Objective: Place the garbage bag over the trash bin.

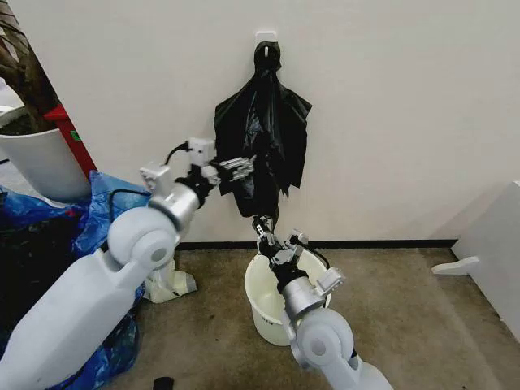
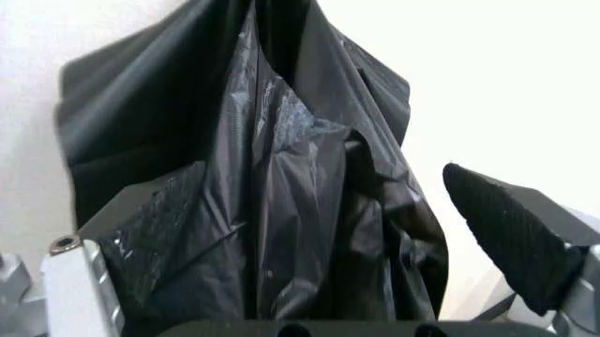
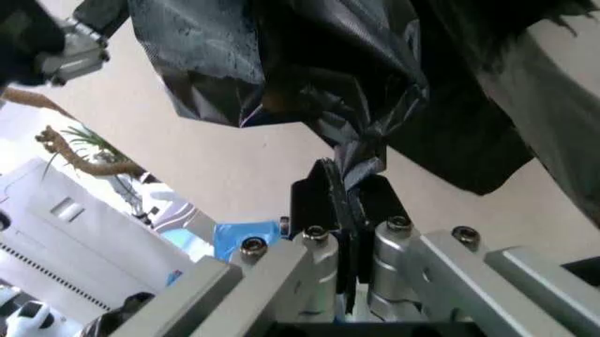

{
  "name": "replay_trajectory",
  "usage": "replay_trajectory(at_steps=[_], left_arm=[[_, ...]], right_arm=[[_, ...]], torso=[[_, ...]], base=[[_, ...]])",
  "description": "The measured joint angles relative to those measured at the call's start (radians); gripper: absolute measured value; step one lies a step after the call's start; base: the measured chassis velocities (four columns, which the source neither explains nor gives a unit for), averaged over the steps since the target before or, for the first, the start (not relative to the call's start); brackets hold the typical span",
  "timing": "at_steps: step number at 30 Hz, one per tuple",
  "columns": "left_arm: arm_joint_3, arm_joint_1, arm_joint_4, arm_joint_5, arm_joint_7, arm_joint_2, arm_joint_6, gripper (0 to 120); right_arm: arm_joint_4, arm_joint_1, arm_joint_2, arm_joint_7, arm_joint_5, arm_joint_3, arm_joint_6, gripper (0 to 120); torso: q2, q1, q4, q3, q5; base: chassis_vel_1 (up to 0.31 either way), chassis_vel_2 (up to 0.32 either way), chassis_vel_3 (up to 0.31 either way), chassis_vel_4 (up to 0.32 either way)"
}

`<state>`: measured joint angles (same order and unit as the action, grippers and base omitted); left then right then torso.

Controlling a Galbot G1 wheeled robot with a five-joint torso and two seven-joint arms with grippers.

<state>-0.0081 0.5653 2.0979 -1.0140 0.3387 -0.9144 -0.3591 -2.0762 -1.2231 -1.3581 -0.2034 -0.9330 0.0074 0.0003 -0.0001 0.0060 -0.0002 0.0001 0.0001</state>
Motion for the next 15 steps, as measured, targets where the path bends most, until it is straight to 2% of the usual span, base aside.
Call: replay_trajectory(at_steps=[5,10,15], left_arm=[[0.061,-0.077,-0.058,0.001,0.086,-0.067,-0.045,100],[0.085,-0.109,-0.087,0.019,0.154,-0.110,-0.086,100],[0.099,-0.124,-0.104,0.042,0.182,-0.125,-0.106,100]], right_arm=[[-0.008,-0.030,0.003,0.005,0.011,0.017,0.005,0],[-0.012,-0.048,0.010,0.012,0.012,0.028,0.008,0],[-0.014,-0.051,0.010,0.016,0.012,0.030,0.012,0]], torso=[[0.000,0.000,0.0000,0.000,0.0000],[0.000,0.000,-0.0002,0.000,0.0000],[0.000,0.000,-0.0002,0.000,-0.0001]], base=[[0.000,0.000,0.000,0.000],[0.000,0.000,0.000,0.000],[0.000,0.000,0.000,0.000]])
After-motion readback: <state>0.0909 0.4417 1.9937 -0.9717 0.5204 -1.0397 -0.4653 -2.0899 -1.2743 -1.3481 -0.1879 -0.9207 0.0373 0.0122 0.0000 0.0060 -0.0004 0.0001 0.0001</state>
